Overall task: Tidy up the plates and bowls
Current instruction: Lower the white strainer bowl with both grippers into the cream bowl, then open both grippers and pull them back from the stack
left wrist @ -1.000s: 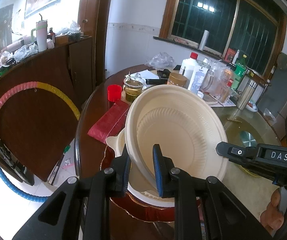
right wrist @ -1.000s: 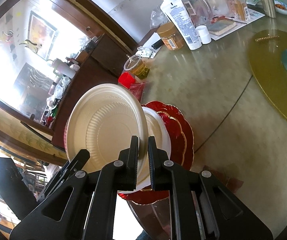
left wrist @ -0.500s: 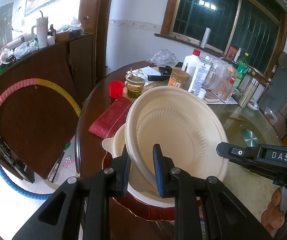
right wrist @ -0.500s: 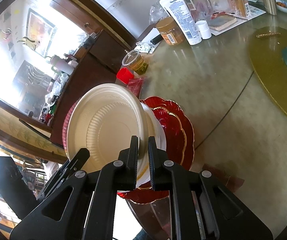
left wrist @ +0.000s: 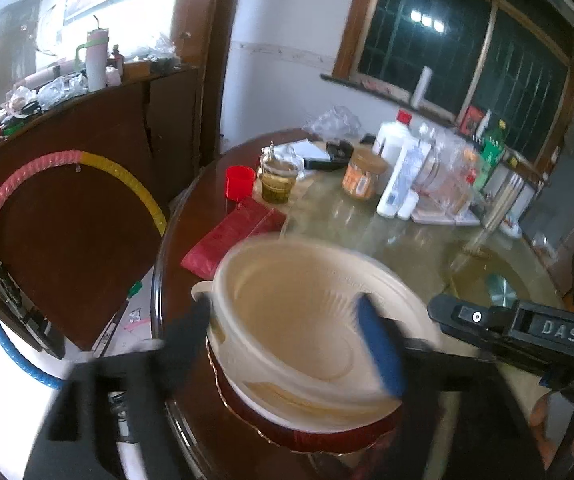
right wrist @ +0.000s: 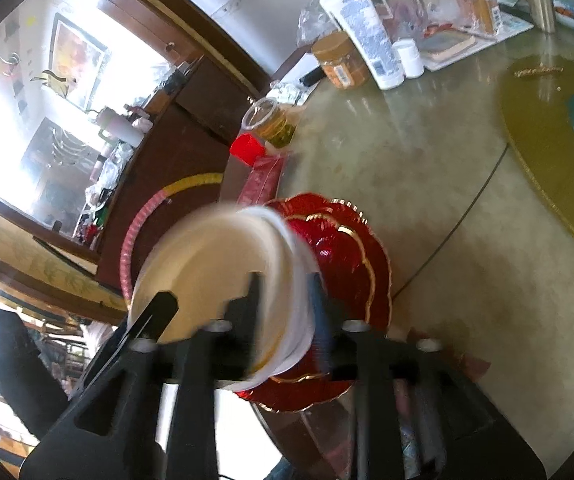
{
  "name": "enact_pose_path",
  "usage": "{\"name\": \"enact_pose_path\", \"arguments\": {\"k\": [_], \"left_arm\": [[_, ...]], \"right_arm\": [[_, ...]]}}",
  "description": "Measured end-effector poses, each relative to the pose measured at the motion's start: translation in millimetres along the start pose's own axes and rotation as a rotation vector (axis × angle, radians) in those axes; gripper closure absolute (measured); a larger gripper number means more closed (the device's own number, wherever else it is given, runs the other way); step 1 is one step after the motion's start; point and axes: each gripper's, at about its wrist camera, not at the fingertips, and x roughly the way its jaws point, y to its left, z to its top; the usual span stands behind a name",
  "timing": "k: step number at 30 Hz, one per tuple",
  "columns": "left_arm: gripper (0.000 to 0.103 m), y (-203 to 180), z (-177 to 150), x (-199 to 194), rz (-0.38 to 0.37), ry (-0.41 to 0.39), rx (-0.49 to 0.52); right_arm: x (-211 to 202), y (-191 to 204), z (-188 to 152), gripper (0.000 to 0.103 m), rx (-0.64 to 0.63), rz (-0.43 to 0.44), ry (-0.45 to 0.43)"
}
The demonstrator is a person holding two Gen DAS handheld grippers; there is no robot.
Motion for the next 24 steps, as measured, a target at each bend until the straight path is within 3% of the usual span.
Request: {"name": "enact_pose_path", "arguments": {"k": [2, 8, 10, 15, 19, 21, 22, 24], "left_arm": [[0.022, 0, 1, -7, 0.027, -0.048, 0.006], [0.022, 0, 3, -13, 0.038, -0.079, 0.010], [0.021, -1, 2, -14, 0.035, -0.079, 0.015], [0.020, -3, -3, -20, 0.051, -0.076, 0.037], [0.018, -3, -9, -31, 0.054, -0.082, 0.048], [0.012, -5, -14, -36, 0.072, -0.089, 0.069], [0.003, -5, -16, -37, 0.078, -0.091, 0.078], [0.000, -4, -22, -42, 0.085, -0.102, 0.097]], "right_arm": [[-5, 0, 0, 0.029, 0.006, 0.006, -0.036], [-16, 6, 1, 0.027, -0.040, 0.017, -0.063], [-21, 11, -1, 0.019, -0.079, 0.019, -0.069], [-30, 32, -16, 0.016, -0.296, -0.078, -0.047], [-42, 42, -30, 0.016, -0.434, -0.100, -0.035], [-47, 47, -38, 0.016, -0.512, -0.121, -0.033], [-49, 50, -44, 0.016, -0.563, -0.143, -0.030], [-49, 52, -55, 0.016, -0.627, -0.178, -0.023]]}}
